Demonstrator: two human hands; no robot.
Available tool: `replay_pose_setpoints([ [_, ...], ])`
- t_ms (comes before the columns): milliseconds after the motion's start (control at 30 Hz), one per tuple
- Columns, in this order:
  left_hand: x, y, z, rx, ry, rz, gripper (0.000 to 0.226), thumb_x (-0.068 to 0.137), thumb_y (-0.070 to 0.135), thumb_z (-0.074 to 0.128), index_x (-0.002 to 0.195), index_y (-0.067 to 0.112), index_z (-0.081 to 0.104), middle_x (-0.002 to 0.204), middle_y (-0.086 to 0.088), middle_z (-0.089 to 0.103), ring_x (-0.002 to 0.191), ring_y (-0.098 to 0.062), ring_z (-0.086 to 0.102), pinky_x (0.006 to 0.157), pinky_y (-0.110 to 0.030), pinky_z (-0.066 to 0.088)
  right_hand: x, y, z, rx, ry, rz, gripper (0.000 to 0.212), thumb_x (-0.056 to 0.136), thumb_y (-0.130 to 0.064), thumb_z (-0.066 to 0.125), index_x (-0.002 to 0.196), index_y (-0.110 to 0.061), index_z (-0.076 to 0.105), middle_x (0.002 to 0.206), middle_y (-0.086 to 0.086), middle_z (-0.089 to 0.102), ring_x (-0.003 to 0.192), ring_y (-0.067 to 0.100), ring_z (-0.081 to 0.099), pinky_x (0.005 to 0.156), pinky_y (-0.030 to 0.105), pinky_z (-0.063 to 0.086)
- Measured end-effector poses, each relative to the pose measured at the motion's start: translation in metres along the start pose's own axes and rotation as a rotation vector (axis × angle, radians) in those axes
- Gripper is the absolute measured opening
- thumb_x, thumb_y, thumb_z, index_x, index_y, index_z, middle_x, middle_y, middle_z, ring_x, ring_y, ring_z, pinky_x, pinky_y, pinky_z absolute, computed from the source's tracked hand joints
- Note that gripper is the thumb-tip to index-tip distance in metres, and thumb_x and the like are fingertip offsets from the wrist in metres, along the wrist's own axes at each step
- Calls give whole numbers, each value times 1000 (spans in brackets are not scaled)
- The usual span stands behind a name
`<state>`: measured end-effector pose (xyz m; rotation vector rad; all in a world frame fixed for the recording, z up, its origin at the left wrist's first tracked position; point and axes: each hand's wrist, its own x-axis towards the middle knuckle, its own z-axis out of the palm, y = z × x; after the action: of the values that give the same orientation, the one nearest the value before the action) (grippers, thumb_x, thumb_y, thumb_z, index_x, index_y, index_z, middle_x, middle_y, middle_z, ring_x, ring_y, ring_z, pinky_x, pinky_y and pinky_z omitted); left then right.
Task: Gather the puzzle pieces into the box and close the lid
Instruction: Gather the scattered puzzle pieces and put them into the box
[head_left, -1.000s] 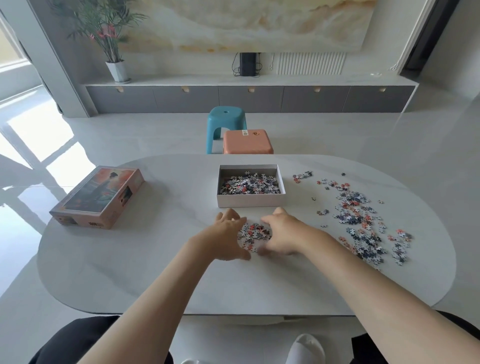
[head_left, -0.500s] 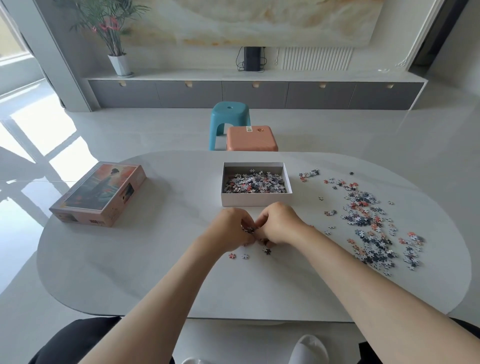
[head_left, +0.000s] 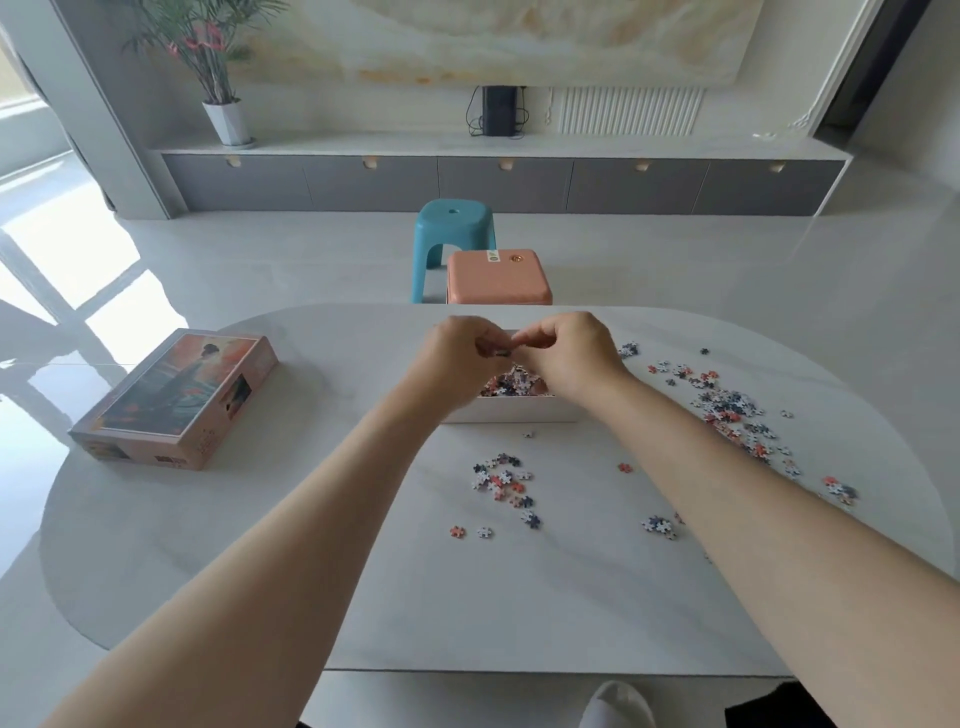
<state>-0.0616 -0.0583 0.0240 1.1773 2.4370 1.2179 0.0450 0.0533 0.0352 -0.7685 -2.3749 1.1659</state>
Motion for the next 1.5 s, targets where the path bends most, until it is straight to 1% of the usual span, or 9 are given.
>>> replay_pose_setpoints([
  [133, 7, -9, 10, 284, -126, 49, 24, 81, 32, 72, 104, 24, 74, 101, 2, 71, 95, -19, 63, 76, -25, 45, 11, 9, 4, -364, -217, -42, 36, 97, -37, 54, 77, -12, 70, 67, 4, 64, 65, 21, 56, 56, 29, 39],
  [233, 5, -4, 13, 263, -63, 93, 22, 86, 26, 66, 107, 23, 72, 108, 0, 70, 101, -18, 61, 83, -25, 43, 13, 21, -3, -355, -156, -83, 36, 98, -34, 49, 80, -10, 68, 63, 7, 58, 66, 28, 56, 56, 30, 36],
  [367, 5, 21, 29, 251, -14, 229, 22, 91, 20, 57, 109, 20, 70, 108, -1, 66, 100, -18, 58, 85, -25, 42, 8, 40, -29, -367, -104, -108, 24, 98, -25, 51, 100, -20, 75, 100, 2, 71, 91, 24, 64, 80, 36, 52],
  [733, 57, 93, 154, 228, -281, 195, 46, 95, 9, 42, 141, 8, 41, 139, -13, 48, 128, -29, 45, 103, -33, 34, 24, 147, -112, -539, -88, 88, 38, 96, -29, 53, 133, -32, 54, 143, 0, 44, 133, 23, 42, 107, 39, 39],
  [867, 84, 81, 189, 429, -374, 52, 55, 99, 25, 39, 150, 15, 21, 159, -11, 13, 146, -31, 9, 118, -45, 15, 37, 176, -128, -604, -176, 146, 63, 96, -46, 52, 152, -33, 28, 164, 6, 4, 151, 26, 2, 120, 47, 17],
  [967, 95, 72, 206, 552, -473, -70, 63, 100, 39, 30, 153, 25, -2, 160, -4, -15, 146, -30, -13, 118, -50, 3, 46, 191, -135, -660, -248, 210, 73, 95, -58, 44, 156, -35, 10, 164, 7, -11, 150, 30, -11, 120, 49, 8],
  [1200, 84, 68, 222, 484, -502, 154, 58, 99, 38, 31, 151, 17, 15, 161, -2, 1, 147, -22, -6, 119, -43, -2, 31, 199, -128, -545, -286, 37, 53, 105, -27, 35, 155, -16, 21, 164, 2, 6, 151, 14, 4, 122, 35, 4],
  [1333, 61, 66, 215, 356, -463, 259, 52, 99, 33, 36, 149, 18, 28, 159, -4, 19, 147, -18, 8, 118, -30, 2, 7, 192, -130, -352, -187, 8, 42, 102, -18, 45, 144, -19, 47, 152, 1, 42, 141, 16, 36, 114, 21, 22],
  [1500, 36, 64, 203, 243, -319, 339, 38, 95, 34, 48, 130, 21, 55, 133, 3, 55, 126, -14, 44, 109, -34, 35, -9, 187, -151, -251, -59, 22, 30, 98, -15, 53, 123, -24, 68, 130, -8, 64, 123, 11, 56, 101, 17, 37],
])
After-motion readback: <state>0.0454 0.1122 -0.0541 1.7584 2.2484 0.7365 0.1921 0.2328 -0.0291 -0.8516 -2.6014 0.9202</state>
